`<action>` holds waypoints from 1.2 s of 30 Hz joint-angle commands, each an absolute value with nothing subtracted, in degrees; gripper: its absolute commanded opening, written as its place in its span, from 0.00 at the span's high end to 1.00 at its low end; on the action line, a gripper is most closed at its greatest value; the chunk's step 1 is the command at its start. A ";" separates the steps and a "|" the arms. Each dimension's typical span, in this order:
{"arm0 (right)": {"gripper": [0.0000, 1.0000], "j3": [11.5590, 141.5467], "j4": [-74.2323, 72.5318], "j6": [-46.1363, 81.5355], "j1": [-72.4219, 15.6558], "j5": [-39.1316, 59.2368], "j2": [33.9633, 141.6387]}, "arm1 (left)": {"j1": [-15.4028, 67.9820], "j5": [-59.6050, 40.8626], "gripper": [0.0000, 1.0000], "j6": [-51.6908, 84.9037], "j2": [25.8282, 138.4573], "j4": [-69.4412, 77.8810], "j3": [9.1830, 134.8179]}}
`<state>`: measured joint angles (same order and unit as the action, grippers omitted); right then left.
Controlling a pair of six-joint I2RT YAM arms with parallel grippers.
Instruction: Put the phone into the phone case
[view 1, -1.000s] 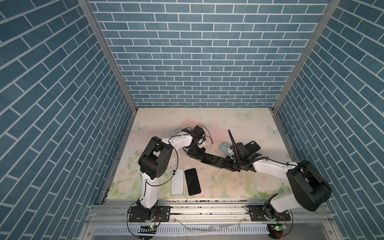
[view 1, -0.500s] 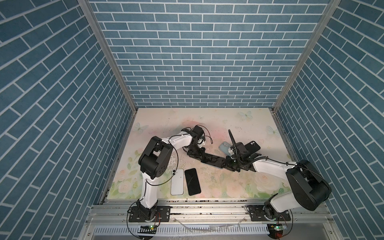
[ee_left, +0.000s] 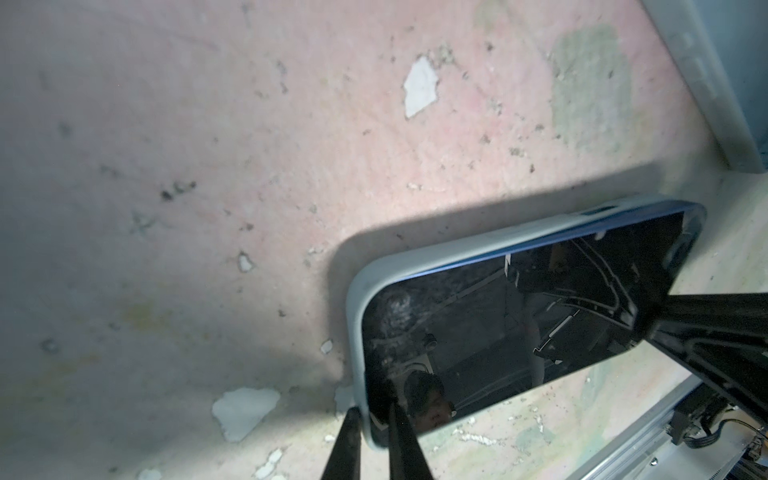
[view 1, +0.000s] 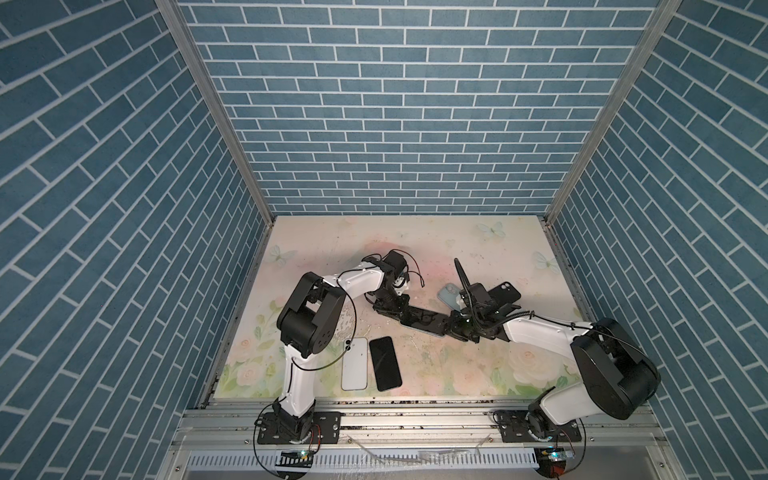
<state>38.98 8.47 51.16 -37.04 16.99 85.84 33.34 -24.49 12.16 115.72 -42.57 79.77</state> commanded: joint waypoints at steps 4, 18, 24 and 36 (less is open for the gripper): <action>0.93 38.37 8.02 50.60 -40.94 16.53 91.40 | 34.54 -27.10 0.85 11.96 118.19 -42.98 79.97; 0.91 38.83 8.81 50.44 -42.64 14.89 92.74 | 34.89 -27.20 0.85 11.73 118.43 -43.35 80.32; 0.83 46.00 23.78 43.07 -41.98 6.60 85.66 | 34.57 -20.03 0.84 9.74 114.22 -45.23 81.02; 0.81 61.88 31.37 33.01 -35.77 9.32 94.25 | 41.92 -20.70 0.81 4.46 109.96 -44.21 79.93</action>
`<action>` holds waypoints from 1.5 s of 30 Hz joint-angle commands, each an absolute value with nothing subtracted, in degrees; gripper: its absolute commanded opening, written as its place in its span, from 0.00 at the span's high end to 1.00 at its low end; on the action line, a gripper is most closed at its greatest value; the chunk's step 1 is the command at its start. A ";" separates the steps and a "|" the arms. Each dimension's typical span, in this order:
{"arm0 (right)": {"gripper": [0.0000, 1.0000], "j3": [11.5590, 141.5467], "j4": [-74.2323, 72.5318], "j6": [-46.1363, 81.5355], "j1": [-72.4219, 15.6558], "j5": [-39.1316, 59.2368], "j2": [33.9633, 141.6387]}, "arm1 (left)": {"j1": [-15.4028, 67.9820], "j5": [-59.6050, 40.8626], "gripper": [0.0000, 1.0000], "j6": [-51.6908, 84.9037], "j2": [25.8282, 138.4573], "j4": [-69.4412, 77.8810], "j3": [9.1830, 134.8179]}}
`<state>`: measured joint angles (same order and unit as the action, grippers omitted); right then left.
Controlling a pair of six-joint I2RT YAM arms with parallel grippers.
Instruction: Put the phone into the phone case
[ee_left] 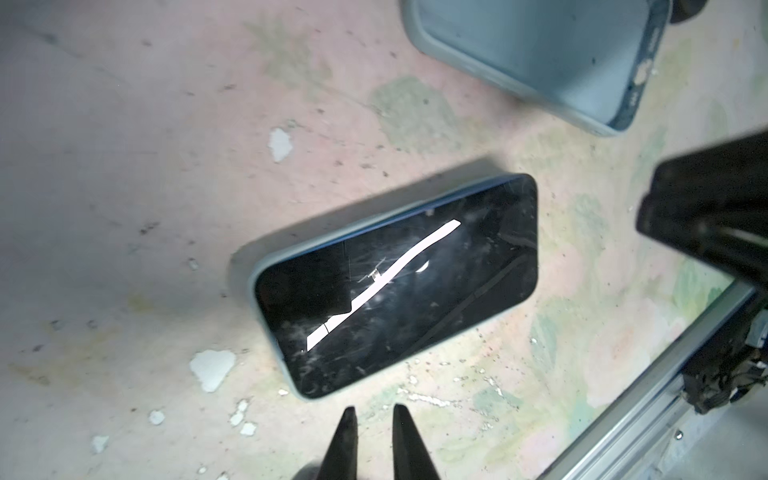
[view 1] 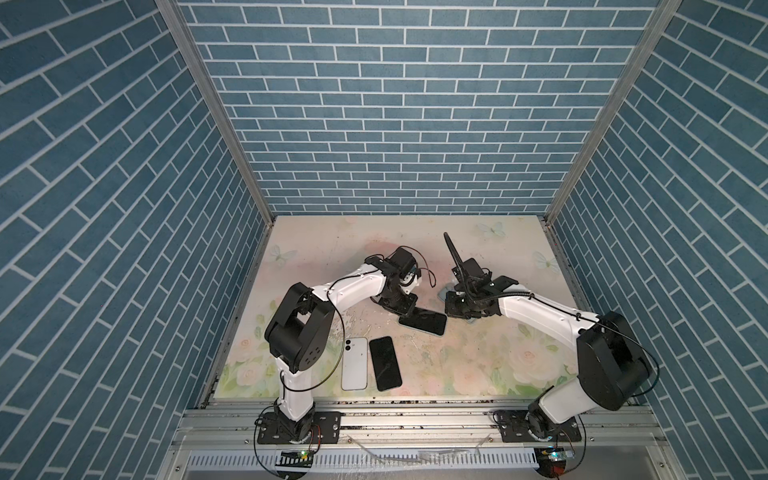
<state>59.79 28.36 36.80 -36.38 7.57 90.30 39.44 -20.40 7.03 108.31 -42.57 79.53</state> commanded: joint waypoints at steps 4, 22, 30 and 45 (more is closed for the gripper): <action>0.81 64.80 28.95 33.15 -34.31 14.18 99.64 | 43.32 -22.29 0.81 4.13 112.59 -46.07 80.44; 0.82 50.80 16.47 41.19 -35.12 21.37 95.19 | 39.09 -22.92 0.81 7.53 117.47 -47.89 82.26; 0.82 41.89 6.31 49.33 -40.23 25.18 90.20 | 38.45 -24.57 0.79 7.82 117.52 -47.04 82.49; 0.82 38.21 11.07 48.77 -40.74 19.21 83.39 | 39.18 -31.75 0.79 9.30 117.34 -44.33 81.24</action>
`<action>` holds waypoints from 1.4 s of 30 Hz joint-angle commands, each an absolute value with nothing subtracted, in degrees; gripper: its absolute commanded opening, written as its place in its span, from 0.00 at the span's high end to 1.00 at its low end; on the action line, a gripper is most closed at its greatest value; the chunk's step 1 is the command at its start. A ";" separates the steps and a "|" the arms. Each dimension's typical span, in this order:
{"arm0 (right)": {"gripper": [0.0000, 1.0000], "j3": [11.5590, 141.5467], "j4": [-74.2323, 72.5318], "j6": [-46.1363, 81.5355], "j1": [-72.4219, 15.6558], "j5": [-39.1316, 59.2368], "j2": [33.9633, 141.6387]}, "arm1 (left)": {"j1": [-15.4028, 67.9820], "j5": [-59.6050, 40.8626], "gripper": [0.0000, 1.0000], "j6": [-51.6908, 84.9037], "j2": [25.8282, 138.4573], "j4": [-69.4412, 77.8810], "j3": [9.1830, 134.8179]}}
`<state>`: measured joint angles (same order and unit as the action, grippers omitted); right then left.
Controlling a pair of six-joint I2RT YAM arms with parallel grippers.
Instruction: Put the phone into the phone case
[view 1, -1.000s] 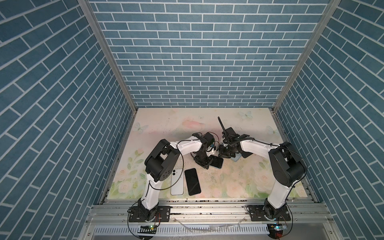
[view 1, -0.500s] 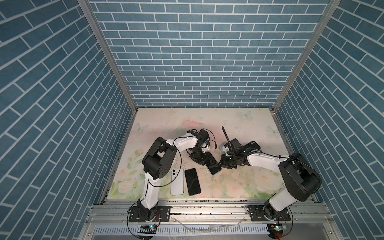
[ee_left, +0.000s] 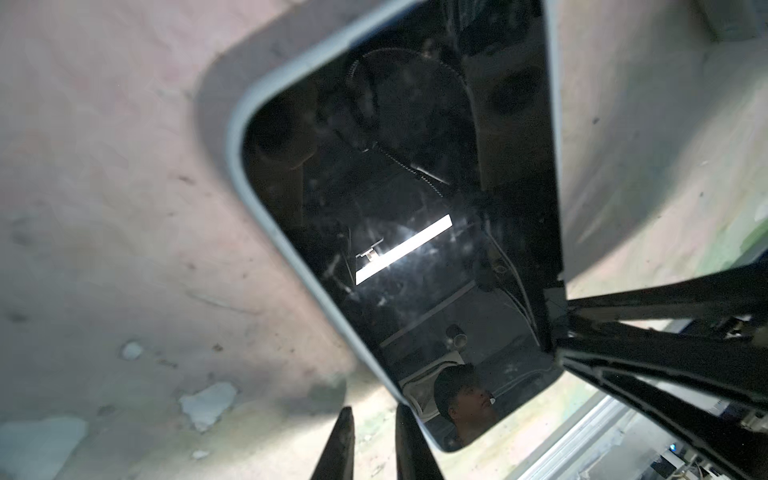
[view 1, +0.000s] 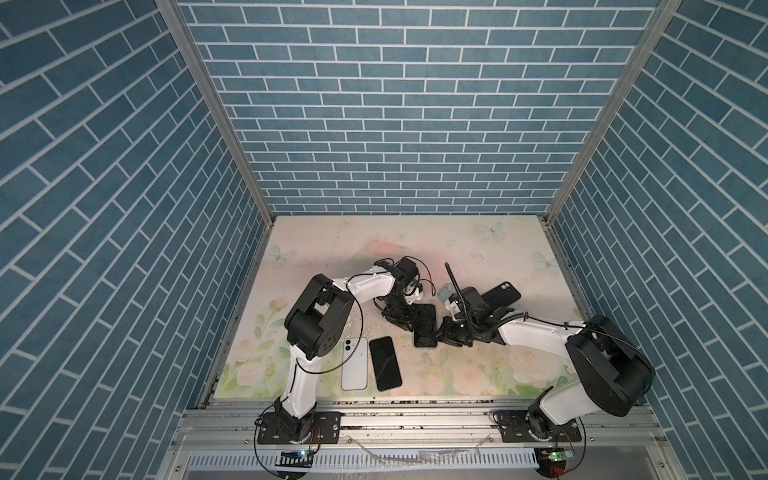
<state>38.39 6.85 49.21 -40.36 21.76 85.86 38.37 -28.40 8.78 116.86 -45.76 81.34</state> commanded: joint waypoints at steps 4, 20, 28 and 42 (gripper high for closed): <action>0.81 37.93 14.64 47.81 -40.57 16.26 79.53 | 40.23 -33.32 0.78 9.77 118.17 -43.86 81.35; 0.81 32.07 14.70 48.98 -40.60 15.21 73.82 | 43.12 -26.53 0.76 7.91 114.54 -44.68 81.07; 0.81 32.14 15.21 48.78 -40.60 14.57 72.98 | 44.82 -25.75 0.70 8.56 113.93 -44.56 80.16; 0.82 32.59 7.12 51.86 -41.88 18.81 77.78 | 44.82 -25.16 0.69 8.79 117.50 -46.75 82.00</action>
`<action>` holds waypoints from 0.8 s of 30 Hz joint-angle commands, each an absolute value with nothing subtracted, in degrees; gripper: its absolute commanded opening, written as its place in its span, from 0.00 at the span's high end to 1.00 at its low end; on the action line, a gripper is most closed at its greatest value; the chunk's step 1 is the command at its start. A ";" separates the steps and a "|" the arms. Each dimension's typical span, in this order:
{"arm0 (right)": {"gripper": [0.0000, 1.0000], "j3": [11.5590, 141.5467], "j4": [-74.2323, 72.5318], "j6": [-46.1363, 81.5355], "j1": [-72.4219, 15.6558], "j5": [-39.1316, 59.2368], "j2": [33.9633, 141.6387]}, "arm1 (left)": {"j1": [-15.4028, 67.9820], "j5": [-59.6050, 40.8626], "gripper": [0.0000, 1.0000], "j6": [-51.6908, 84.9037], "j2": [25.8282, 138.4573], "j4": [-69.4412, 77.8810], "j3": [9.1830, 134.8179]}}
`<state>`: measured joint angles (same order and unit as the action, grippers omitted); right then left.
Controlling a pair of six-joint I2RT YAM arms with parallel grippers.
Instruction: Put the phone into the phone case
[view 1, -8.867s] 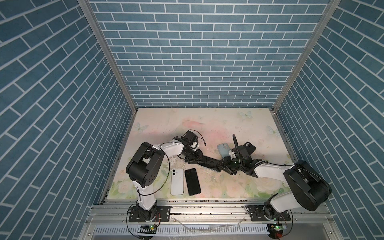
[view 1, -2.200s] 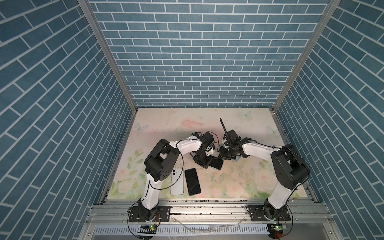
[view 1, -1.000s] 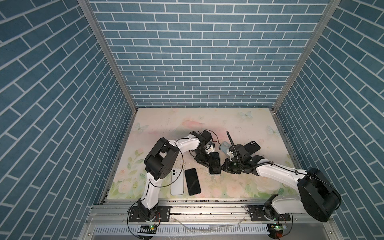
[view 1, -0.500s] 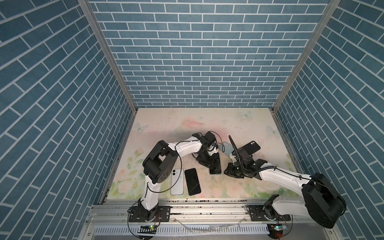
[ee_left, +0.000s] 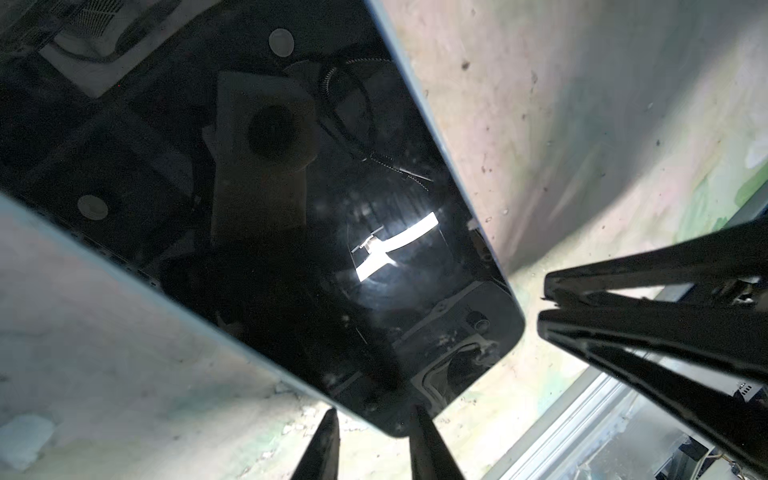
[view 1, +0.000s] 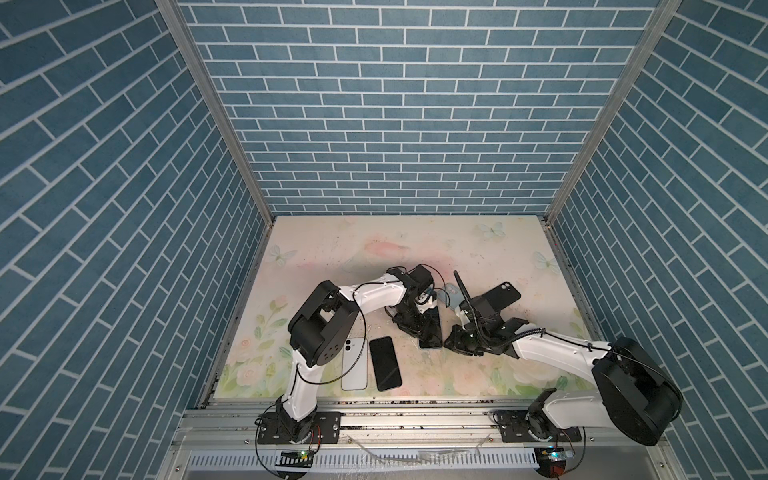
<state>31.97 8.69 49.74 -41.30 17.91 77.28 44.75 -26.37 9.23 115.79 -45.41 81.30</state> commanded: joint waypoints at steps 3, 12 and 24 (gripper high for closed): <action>0.82 32.96 7.14 51.81 -41.92 18.63 78.03 | 44.82 -25.00 0.70 8.66 117.60 -46.87 81.94; 0.82 34.48 9.28 51.10 -42.14 17.60 80.14 | 44.82 -24.24 0.73 8.35 118.38 -47.53 81.97; 0.82 37.28 13.24 48.69 -42.77 16.35 82.22 | 44.82 -24.64 0.75 8.26 119.22 -47.75 82.39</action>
<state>36.12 11.09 49.45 -42.17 17.54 81.47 44.75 -25.74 9.17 117.12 -46.59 82.06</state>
